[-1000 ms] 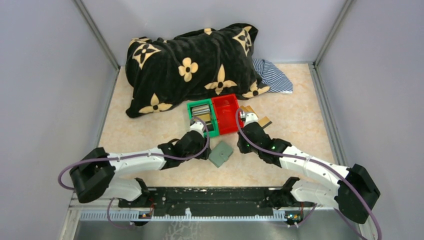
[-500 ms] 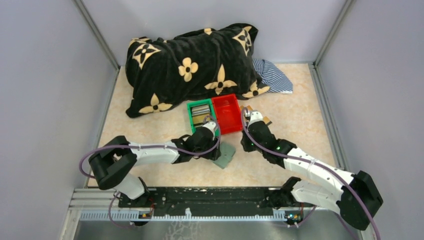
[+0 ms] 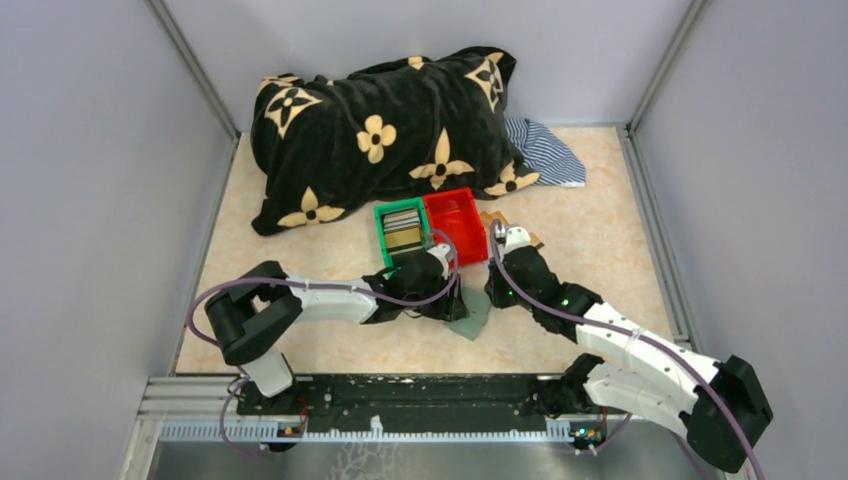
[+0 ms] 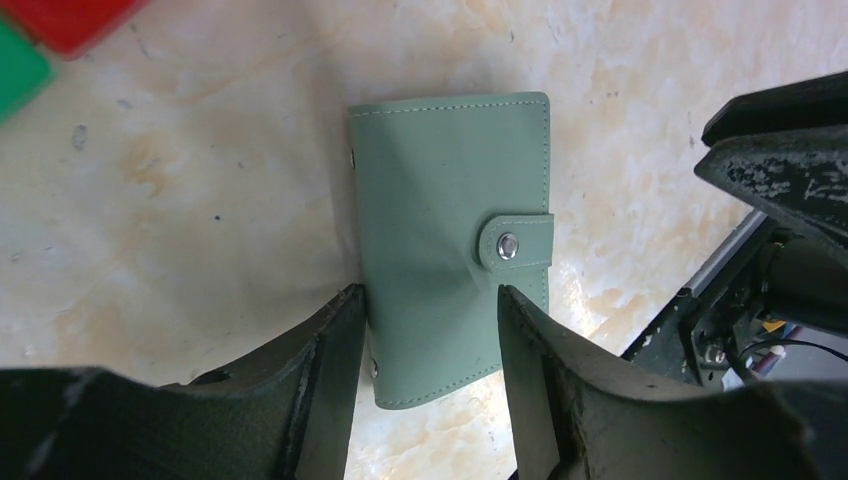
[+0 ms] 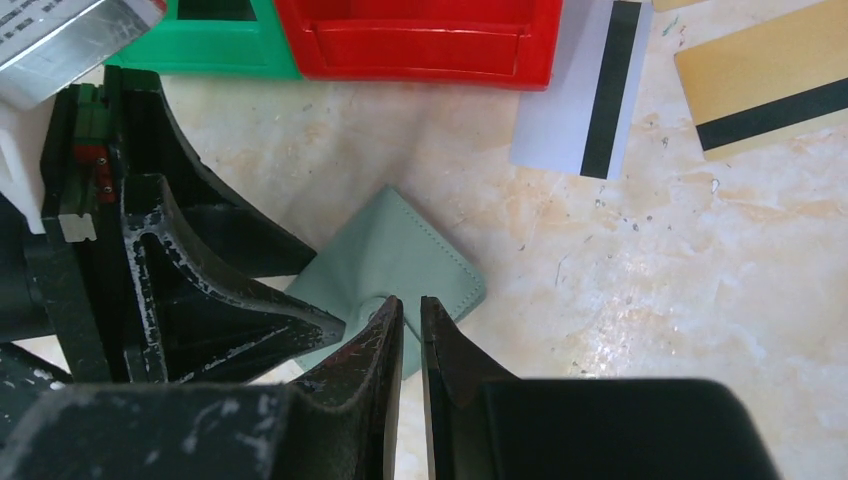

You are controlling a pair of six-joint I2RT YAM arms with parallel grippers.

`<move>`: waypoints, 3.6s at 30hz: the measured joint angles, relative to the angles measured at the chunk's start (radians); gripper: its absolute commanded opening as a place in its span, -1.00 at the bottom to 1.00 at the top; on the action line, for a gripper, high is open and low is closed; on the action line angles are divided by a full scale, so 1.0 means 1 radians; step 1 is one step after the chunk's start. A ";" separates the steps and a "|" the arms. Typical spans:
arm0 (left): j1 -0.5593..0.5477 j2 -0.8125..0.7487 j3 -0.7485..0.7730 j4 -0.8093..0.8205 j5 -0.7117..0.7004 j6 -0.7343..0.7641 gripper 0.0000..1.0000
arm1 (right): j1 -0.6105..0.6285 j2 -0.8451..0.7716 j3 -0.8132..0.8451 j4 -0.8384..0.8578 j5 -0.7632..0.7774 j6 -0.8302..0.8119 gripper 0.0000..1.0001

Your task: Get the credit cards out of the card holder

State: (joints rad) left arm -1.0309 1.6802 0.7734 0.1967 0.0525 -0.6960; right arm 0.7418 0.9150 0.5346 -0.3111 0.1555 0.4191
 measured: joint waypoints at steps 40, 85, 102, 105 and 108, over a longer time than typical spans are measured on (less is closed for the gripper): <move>0.041 0.159 0.198 -0.043 0.018 0.046 0.15 | 0.107 0.050 -0.070 -0.052 0.020 0.054 -0.23; 0.043 0.229 0.358 -0.241 -0.084 0.112 0.15 | 0.114 0.163 -0.024 -0.068 0.069 0.144 -1.00; 0.043 0.243 0.383 -0.255 -0.086 0.122 0.15 | 0.115 -0.132 -0.140 -0.087 0.008 0.219 -0.85; 0.043 0.252 0.395 -0.261 -0.085 0.122 0.15 | 0.119 -0.209 -0.165 -0.121 -0.011 0.241 -0.74; 0.043 0.261 0.404 -0.257 -0.085 0.121 0.14 | 0.133 -0.272 -0.168 -0.135 -0.031 0.270 -0.02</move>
State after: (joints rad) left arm -0.9882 1.9408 1.1778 -0.0601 -0.0326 -0.5747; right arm 0.8749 0.6430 0.3664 -0.4461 0.1249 0.6891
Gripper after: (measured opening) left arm 0.572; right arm 0.208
